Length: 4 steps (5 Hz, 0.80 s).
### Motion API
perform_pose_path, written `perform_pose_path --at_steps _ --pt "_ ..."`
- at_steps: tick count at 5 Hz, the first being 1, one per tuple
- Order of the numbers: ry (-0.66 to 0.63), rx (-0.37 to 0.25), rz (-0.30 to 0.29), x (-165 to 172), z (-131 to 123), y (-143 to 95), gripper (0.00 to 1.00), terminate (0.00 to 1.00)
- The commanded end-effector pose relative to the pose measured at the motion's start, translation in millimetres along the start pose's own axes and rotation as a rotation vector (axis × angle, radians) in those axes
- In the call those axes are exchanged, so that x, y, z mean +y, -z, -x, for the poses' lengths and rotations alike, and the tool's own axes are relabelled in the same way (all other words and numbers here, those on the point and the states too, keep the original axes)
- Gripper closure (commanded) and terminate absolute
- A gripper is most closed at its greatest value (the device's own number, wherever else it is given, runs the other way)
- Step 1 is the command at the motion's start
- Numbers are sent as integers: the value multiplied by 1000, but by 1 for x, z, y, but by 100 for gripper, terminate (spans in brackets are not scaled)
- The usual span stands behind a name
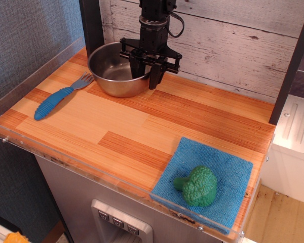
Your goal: Take the silver vessel and place it above the blue cloth.
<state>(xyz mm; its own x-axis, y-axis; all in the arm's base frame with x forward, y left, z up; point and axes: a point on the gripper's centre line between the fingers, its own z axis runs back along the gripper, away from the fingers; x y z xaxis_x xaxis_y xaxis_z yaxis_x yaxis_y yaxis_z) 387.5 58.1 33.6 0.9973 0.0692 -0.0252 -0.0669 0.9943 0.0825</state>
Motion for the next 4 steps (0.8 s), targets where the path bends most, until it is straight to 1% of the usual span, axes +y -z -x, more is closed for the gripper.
perform_pose_path --at_steps 1,2,3,4 --pt "-10 -39 12 10 -2 -16 100 0" --pt "2 -23 13 11 1 -15 100 0" --pt "5 -42 18 15 10 -38 100 0" --pt "20 -100 29 6 24 -81 100 0"
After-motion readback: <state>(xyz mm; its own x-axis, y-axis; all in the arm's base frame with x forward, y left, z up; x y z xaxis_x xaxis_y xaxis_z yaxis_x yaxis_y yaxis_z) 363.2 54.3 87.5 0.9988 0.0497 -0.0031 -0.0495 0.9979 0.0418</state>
